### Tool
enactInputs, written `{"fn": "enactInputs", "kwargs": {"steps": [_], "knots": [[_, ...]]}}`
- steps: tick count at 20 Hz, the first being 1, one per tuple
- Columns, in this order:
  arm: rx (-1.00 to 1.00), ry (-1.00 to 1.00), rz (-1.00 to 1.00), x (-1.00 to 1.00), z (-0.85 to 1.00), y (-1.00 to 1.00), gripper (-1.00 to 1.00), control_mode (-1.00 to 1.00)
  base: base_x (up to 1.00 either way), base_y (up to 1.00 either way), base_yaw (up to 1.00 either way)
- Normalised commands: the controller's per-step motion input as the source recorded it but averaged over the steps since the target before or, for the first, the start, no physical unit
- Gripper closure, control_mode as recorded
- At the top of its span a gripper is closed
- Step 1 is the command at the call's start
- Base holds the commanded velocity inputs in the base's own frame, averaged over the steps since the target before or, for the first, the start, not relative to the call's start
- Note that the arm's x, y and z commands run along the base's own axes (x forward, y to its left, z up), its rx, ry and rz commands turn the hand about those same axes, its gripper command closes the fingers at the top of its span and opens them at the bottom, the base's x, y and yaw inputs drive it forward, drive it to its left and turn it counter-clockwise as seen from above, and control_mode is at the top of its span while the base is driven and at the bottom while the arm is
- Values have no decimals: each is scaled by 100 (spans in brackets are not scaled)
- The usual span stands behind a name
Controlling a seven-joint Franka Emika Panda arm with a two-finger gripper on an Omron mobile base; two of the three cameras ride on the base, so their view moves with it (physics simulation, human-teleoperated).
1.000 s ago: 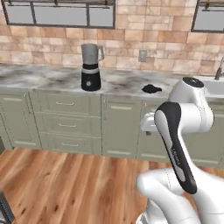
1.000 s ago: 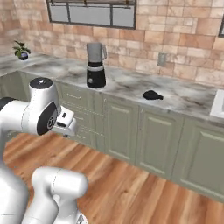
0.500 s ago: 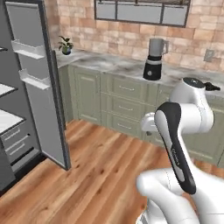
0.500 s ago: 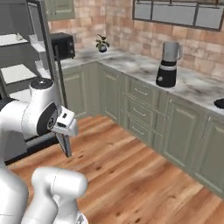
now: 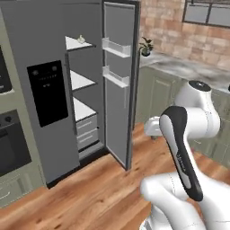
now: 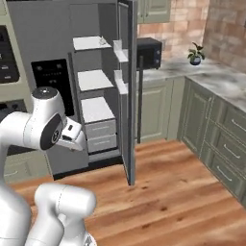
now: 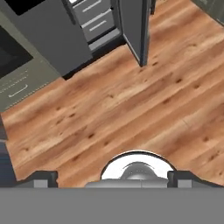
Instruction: Grab the lemon and garlic from the fridge, place them in the blender, close the lid, and turn on the blender to create a marinade.
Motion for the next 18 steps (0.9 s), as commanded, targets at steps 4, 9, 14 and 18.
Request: {"fn": "enactInputs", "kwargs": {"steps": [4, 9, 14, 18], "knots": [[0, 0, 0, 0, 0, 0, -100, 100, 100, 51, 38], [0, 0, 0, 0, 0, 0, -100, 100, 100, 17, 30], [0, 0, 0, 0, 0, 0, -100, 100, 97, 1, 25], [0, 0, 0, 0, 0, 0, -100, 100, 59, -29, 21]]}}
